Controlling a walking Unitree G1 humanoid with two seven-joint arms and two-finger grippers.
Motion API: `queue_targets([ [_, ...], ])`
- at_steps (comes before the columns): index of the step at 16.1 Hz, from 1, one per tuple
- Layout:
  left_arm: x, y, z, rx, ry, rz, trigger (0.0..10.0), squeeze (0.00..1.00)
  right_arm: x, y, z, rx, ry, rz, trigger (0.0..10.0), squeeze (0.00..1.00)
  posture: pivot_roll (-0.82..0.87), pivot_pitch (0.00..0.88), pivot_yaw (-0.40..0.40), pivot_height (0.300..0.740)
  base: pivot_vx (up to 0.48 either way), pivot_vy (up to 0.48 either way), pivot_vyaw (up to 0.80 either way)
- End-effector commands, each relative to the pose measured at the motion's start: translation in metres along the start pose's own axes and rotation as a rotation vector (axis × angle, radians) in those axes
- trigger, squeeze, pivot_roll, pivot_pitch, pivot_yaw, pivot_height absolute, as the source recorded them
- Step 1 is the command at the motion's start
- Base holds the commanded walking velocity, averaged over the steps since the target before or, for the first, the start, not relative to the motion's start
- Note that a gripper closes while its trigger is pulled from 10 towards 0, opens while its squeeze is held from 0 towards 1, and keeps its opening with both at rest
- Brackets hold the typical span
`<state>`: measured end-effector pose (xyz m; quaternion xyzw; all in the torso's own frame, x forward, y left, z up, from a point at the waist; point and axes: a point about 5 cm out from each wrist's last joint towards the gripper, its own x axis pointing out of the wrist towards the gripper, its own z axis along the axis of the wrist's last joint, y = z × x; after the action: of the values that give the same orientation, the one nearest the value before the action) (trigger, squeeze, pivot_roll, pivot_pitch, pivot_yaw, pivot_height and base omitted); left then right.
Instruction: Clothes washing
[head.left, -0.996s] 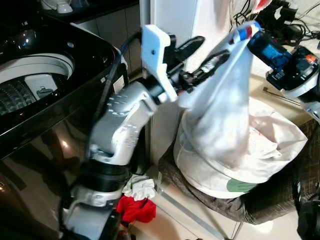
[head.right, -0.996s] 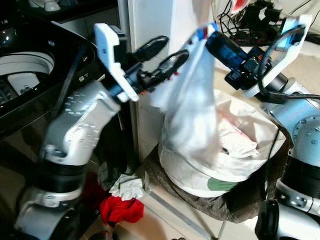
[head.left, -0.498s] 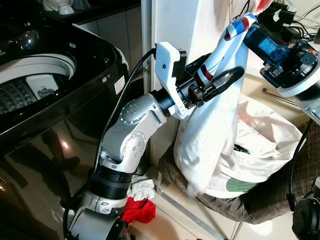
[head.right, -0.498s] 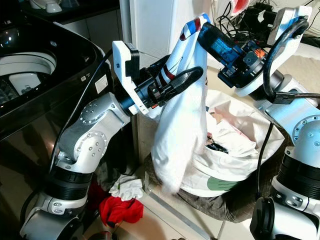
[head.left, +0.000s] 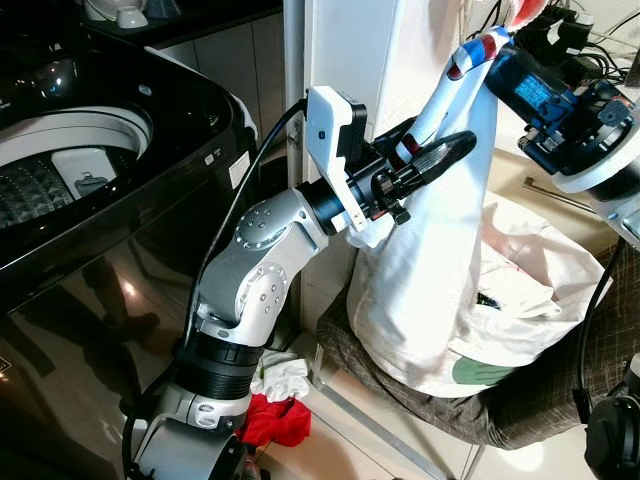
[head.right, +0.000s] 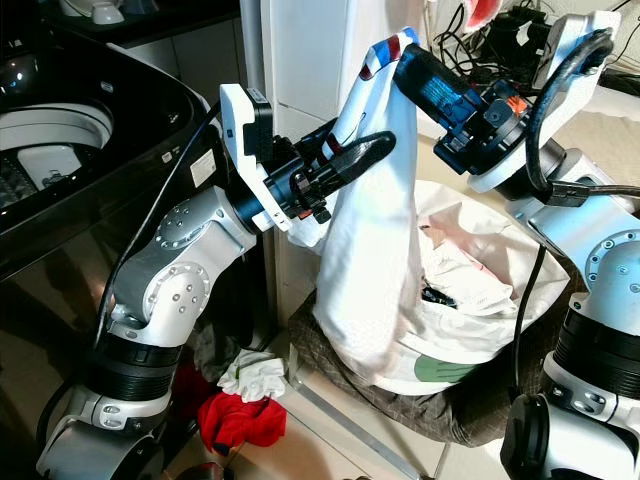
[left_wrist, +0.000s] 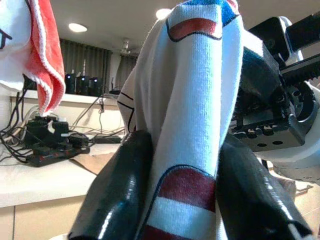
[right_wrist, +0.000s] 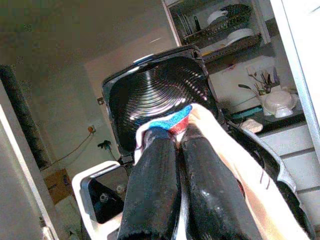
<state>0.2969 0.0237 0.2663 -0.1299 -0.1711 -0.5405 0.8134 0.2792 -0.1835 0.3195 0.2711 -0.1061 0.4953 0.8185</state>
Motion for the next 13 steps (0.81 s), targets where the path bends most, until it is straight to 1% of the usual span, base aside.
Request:
queue_targets([
  [1,0.001,0.001,0.001,0.017,-0.001,-0.004,0.0,0.0,0.003,0.004,0.006,-0.043,0.001,-0.004,0.0,0.0,-0.05,0.0,-0.043,0.74,0.0,0.0,0.0],
  [7,0.0,0.004,0.001,0.036,0.003,0.016,0.0,0.0,0.005,0.0,0.004,-0.049,0.014,-0.038,0.0,0.0,-0.05,0.0,-0.044,0.74,0.0,0.0,0.0],
  [9,-0.002,0.008,0.001,0.05,0.006,0.041,0.0,0.0,0.006,-0.002,0.004,-0.055,0.016,-0.054,0.0,0.0,-0.05,0.0,-0.043,0.74,0.0,0.0,0.0],
  [10,-0.004,0.017,0.006,0.079,0.004,0.081,0.0,0.0,0.006,-0.003,0.004,-0.061,0.017,-0.067,4.4,0.5,-0.05,0.0,-0.043,0.74,0.0,0.0,0.0],
  [11,-0.007,0.024,0.01,0.115,0.01,0.109,0.0,0.0,0.006,-0.004,0.004,-0.059,0.016,-0.076,10.0,1.0,-0.05,0.0,-0.039,0.74,0.0,0.0,0.0],
  [12,-0.015,0.046,0.023,0.21,0.037,0.186,0.0,0.0,0.005,-0.004,0.004,-0.042,0.01,-0.068,10.0,1.0,-0.05,0.0,-0.036,0.74,0.0,0.0,0.0],
  [13,-0.022,0.069,0.04,0.341,0.08,0.26,0.0,0.0,0.005,-0.004,0.003,-0.066,0.021,-0.084,10.0,1.0,-0.05,0.0,-0.035,0.74,0.0,0.0,0.0],
])
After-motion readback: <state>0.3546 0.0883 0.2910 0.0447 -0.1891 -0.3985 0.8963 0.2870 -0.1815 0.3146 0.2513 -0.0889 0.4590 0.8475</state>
